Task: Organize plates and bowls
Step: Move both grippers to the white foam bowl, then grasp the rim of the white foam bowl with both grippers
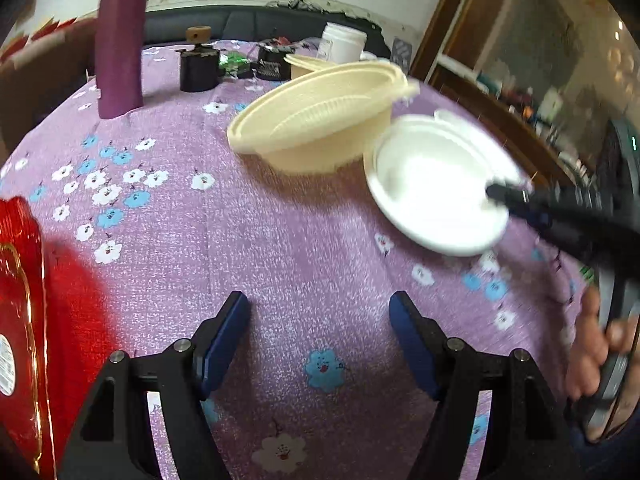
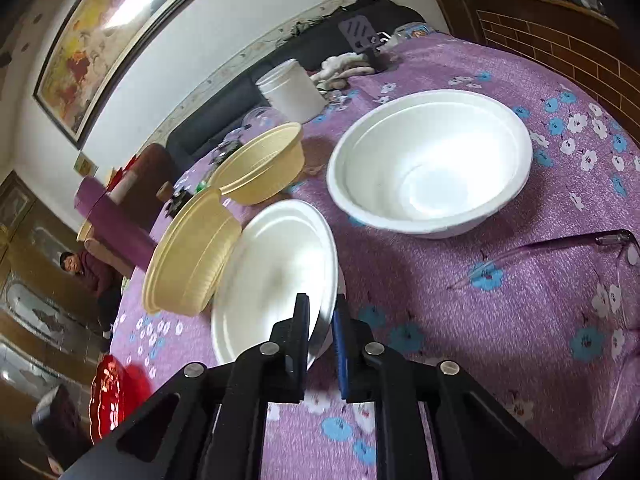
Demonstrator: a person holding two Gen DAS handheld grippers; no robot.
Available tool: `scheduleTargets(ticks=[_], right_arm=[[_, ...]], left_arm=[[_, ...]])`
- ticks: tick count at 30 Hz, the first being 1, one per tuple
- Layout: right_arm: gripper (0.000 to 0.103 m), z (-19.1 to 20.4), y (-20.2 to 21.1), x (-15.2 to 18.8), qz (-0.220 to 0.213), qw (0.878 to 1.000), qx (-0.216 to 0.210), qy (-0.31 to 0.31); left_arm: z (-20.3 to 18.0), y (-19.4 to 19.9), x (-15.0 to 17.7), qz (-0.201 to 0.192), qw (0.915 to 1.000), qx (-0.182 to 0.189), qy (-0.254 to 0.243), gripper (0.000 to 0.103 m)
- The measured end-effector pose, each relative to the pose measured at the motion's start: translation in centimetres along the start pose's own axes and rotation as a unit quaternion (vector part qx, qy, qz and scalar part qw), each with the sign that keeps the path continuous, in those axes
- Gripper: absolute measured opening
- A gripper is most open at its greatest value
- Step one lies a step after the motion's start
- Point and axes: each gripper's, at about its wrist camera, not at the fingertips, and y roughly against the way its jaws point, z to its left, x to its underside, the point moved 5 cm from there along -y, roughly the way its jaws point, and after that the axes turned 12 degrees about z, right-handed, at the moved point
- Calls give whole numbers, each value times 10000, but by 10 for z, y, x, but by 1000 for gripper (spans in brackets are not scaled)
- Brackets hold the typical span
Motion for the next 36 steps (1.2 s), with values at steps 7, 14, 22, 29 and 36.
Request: scheduleTargets(ticks=[7,14,22,29,36], right_arm=[[11,3,19,44,333,9974,-635,84],[11,-6,40,71,462,9955,-821,58],[14,-26,43,75,286,9992,-268,21],[15,-32,45,78,94,9999,43,108],[15,-22,48,79,-25,9997,187,160]], left_arm=[[-20,15,2,-362,9987,22,-364,72],[-52,12,-7,-128,9972,84,-729,73],[-75,-19,-25,35,9966,77,-819,70],[-92,-25,-22,-103,9917,-29,-1284,29],[-99,-5,-12,-583,9851,-239,-1598,30]])
